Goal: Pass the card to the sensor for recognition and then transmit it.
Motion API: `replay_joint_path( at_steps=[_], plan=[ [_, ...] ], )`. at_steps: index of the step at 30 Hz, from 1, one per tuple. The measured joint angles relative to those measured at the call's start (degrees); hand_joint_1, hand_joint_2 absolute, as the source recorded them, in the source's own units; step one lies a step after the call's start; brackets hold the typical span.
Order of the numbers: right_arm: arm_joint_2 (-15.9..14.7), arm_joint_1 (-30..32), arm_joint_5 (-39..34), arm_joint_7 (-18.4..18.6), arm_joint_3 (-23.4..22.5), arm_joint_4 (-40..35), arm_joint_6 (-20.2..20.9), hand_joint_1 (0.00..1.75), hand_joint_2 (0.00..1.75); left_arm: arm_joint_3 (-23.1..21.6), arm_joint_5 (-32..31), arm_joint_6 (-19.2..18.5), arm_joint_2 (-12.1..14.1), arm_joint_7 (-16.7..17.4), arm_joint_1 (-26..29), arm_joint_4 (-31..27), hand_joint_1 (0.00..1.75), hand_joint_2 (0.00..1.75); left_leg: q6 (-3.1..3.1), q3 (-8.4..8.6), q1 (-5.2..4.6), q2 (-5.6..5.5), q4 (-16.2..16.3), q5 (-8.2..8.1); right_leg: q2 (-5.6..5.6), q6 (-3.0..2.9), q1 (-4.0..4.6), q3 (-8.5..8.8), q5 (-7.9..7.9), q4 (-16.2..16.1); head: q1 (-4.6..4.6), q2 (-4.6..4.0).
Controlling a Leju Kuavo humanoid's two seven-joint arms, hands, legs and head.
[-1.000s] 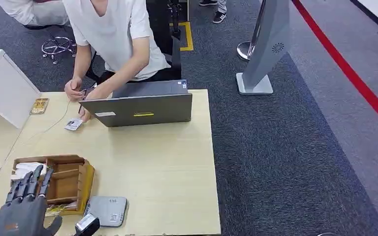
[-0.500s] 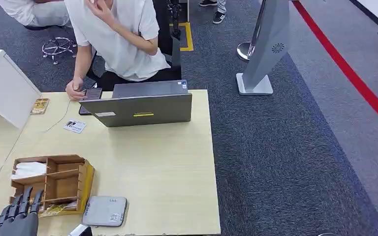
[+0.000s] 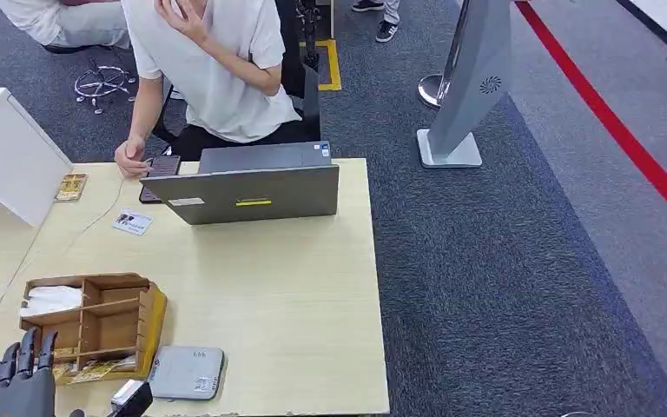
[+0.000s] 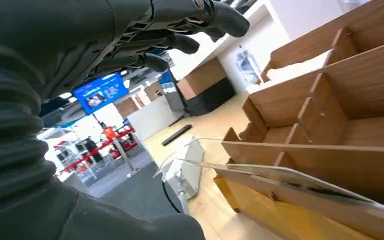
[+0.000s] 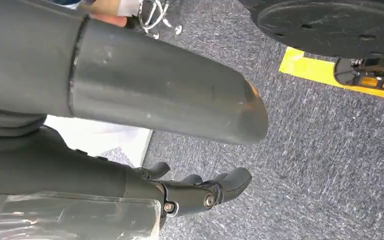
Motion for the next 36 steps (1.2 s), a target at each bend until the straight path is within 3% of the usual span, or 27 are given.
replay_joint_path(
  at_steps=[8, 15, 20, 36],
  plan=[
    [0.0, 0.0, 0.0, 0.0, 0.0, 0.0, 0.0, 0.0, 0.0, 0.0, 0.0, 0.0, 0.1, 0.3, -0.7, 0.6, 0.0, 1.75, 0.0, 0.0, 0.0, -0.01, 0.0, 0.0, 0.0, 0.0, 0.0, 0.01, 0.01, 0.0, 0.0, 0.0],
    [0.0, -0.3, 2.4, -1.1, -0.3, 0.0, 1.3, 0.0, 0.0, 0.4, 0.0, 0.6, 0.5, 1.6, -6.5, 8.4, 0.0, 1.75, 0.0, 0.01, 0.0, -0.01, 0.0, 0.0, 0.0, 0.0, 0.0, 0.0, 0.01, 0.0, 0.0, 0.0],
    [0.0, -0.4, 2.9, -1.9, -0.3, 0.2, 1.3, 0.0, 0.0, 0.2, 0.0, 0.7, 0.5, 1.7, -7.1, 10.5, 0.0, 1.75, 0.0, 0.03, 0.0, 0.0, 0.0, 0.01, 0.01, 0.0, 0.0, 0.0, 0.01, 0.0, 0.0, 0.0],
    [0.0, -0.6, 3.2, -2.3, -0.3, 0.5, 1.8, 0.0, 0.0, -0.4, 0.0, 0.9, 0.5, 1.5, -7.5, 12.0, 0.0, 1.75, 0.0, 0.03, 0.0, 0.0, 0.0, 0.0, 0.01, 0.0, 0.0, 0.0, 0.01, 0.0, 0.0, 0.0]
  ],
)
